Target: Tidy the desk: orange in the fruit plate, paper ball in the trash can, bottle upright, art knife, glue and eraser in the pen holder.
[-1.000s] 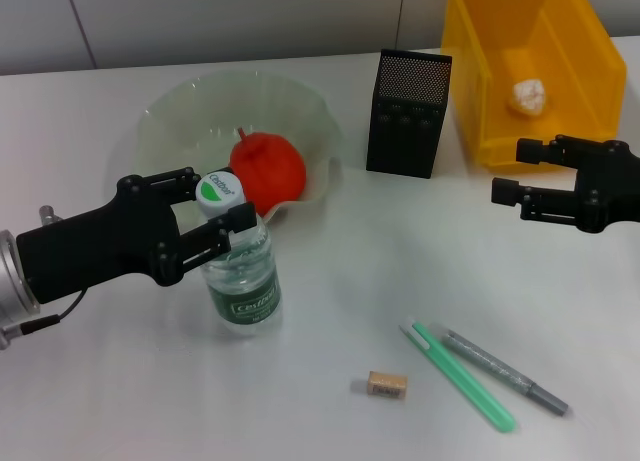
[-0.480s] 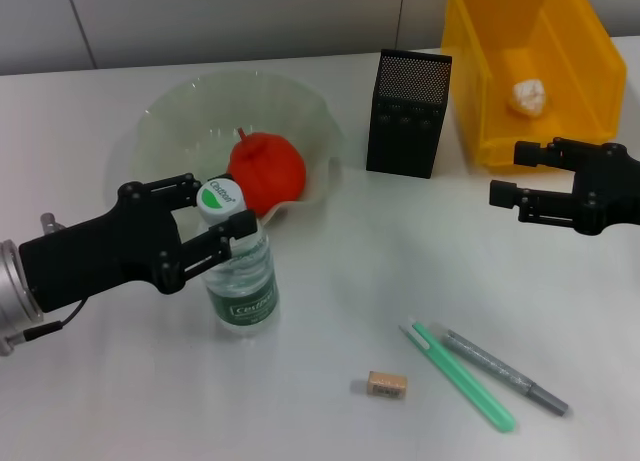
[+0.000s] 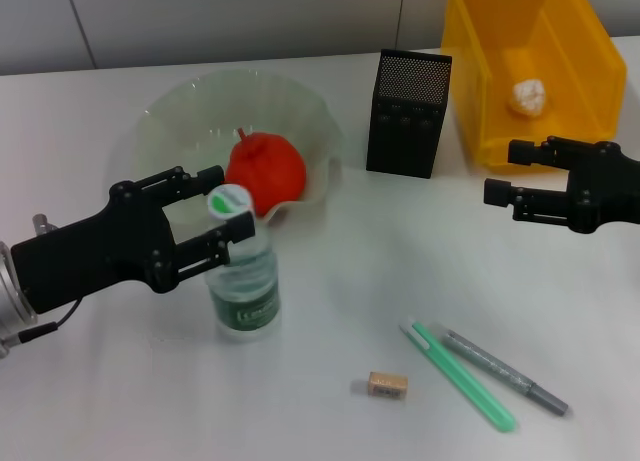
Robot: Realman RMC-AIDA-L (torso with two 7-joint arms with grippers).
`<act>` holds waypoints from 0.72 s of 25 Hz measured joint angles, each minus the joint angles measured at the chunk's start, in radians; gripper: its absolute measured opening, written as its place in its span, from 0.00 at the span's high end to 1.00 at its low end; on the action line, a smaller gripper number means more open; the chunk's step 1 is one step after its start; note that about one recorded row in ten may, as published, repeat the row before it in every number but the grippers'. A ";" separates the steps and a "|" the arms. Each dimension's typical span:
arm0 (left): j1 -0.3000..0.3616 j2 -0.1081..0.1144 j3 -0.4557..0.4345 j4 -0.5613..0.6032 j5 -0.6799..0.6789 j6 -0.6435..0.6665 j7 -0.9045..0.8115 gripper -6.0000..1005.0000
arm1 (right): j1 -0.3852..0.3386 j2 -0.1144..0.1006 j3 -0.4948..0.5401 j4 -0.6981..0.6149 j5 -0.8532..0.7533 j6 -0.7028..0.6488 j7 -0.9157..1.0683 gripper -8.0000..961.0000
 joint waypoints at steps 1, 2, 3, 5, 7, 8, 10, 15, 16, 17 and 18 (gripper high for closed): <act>0.000 0.000 0.000 0.000 0.000 0.000 0.000 0.47 | 0.002 0.000 0.000 0.004 0.000 0.000 0.000 0.20; 0.000 0.000 0.000 0.000 0.000 0.000 0.000 0.44 | 0.003 -0.001 0.000 0.006 0.000 0.000 0.000 0.20; 0.000 0.001 0.008 0.000 0.001 0.000 -0.005 0.41 | 0.003 -0.001 0.000 0.008 0.000 0.000 0.000 0.20; 0.000 0.002 0.010 0.000 0.000 0.001 -0.005 0.34 | 0.003 -0.001 0.000 0.010 0.000 0.000 0.000 0.20; 0.001 0.002 0.008 0.000 -0.002 0.003 -0.006 0.33 | 0.003 -0.002 0.000 0.010 0.000 0.000 0.000 0.20; 0.002 0.002 0.007 0.001 -0.003 0.005 -0.006 0.32 | 0.003 -0.002 0.000 0.010 0.000 0.000 0.000 0.20; 0.011 0.003 0.004 0.010 -0.003 0.015 -0.013 0.31 | 0.003 -0.002 0.000 0.010 0.000 0.000 0.000 0.20; 0.070 0.011 -0.034 0.079 -0.004 0.032 -0.062 0.27 | 0.003 -0.002 0.000 0.010 0.000 0.000 0.000 0.20; 0.086 0.014 -0.044 0.091 -0.004 0.038 -0.066 0.26 | 0.003 -0.002 0.000 0.010 0.000 0.000 0.001 0.20; 0.104 0.019 -0.056 0.104 -0.003 0.052 -0.067 0.25 | 0.003 -0.002 0.000 0.010 0.000 0.000 0.004 0.20; 0.121 0.027 -0.065 0.113 -0.003 0.070 -0.067 0.23 | 0.003 -0.002 0.000 0.008 0.000 -0.002 0.006 0.20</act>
